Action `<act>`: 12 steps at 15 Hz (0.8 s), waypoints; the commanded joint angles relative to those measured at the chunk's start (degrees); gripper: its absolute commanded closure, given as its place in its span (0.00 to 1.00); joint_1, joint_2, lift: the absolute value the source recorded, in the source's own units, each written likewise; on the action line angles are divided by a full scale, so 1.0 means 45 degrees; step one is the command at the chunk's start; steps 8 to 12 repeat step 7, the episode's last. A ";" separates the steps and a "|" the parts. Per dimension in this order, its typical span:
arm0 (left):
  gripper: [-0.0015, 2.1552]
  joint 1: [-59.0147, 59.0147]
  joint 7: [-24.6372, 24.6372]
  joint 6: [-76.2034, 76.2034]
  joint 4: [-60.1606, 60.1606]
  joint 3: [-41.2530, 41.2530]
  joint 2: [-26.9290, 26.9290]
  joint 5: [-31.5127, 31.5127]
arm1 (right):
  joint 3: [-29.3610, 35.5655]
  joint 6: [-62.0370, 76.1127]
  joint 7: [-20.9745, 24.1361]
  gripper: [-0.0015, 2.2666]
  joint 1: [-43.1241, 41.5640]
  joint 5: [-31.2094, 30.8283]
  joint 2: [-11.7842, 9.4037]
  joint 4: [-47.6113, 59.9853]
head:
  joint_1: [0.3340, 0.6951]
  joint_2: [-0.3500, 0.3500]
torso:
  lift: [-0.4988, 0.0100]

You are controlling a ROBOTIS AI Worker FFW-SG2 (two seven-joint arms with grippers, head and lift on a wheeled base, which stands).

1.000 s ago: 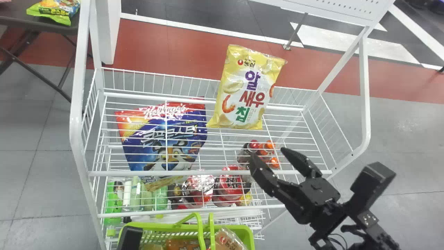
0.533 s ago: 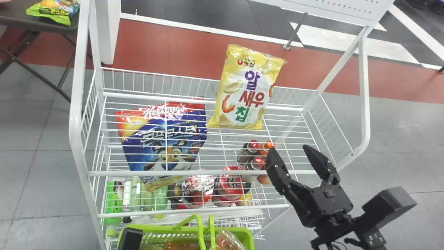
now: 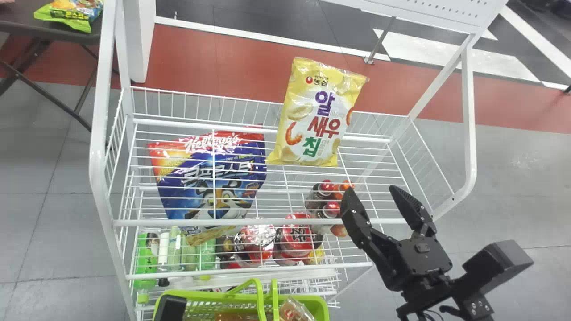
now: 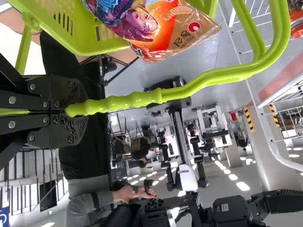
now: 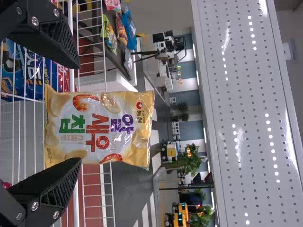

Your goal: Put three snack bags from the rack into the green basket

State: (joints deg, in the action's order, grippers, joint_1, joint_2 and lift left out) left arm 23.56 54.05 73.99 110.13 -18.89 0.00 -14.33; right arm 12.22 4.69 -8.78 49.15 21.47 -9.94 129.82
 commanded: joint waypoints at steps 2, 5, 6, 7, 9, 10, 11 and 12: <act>0.69 0.0019 0.0002 -0.0005 0.0000 -0.0001 -0.0033 0.0000 | 0.0000 0.0100 -0.0002 0.06 0.0015 -0.0006 0.0003 -0.0001 | 1.00 0.00 | 0.98; 0.69 0.0078 0.0002 -0.0005 0.0059 0.0038 -0.0033 0.0000 | 0.0000 0.0217 0.0056 0.06 -0.0004 -0.0006 0.0003 0.0019 | 1.00 0.00 | 0.98; 0.69 0.0078 0.0002 -0.0005 0.0078 0.0038 -0.0033 0.0000 | 0.0000 0.0217 0.0134 0.06 -0.0024 -0.0006 0.0003 0.0019 | 1.00 0.00 | 0.98; 0.69 0.0097 0.0002 -0.0005 0.0078 0.0038 -0.0033 0.0000 | 0.0000 0.0217 0.0173 0.06 -0.0043 0.0014 0.0003 -0.0001 | 1.00 0.00 | 0.98; 0.69 0.0097 0.0002 -0.0005 0.0078 0.0038 -0.0033 0.0000 | 0.0000 0.0217 0.0173 0.06 -0.0043 0.0014 0.0003 -0.0001 | 1.00 0.00 | 0.98; 0.69 0.0097 0.0002 -0.0005 0.0078 0.0038 -0.0033 0.0000 | 0.0000 0.0217 0.0173 0.06 -0.0043 0.0014 0.0003 -0.0001 | 1.00 0.00 | 0.98; 0.69 0.0097 0.0002 -0.0005 0.0078 0.0038 -0.0033 0.0000 | 0.0000 0.0217 0.0173 0.06 -0.0043 0.0014 0.0003 -0.0001 | 1.00 0.00 | 0.98; 0.69 0.0097 0.0002 -0.0005 0.0078 0.0038 -0.0033 0.0000 | 0.0000 0.0217 0.0173 0.06 -0.0043 0.0014 0.0003 -0.0001 | 1.00 0.00 | 0.98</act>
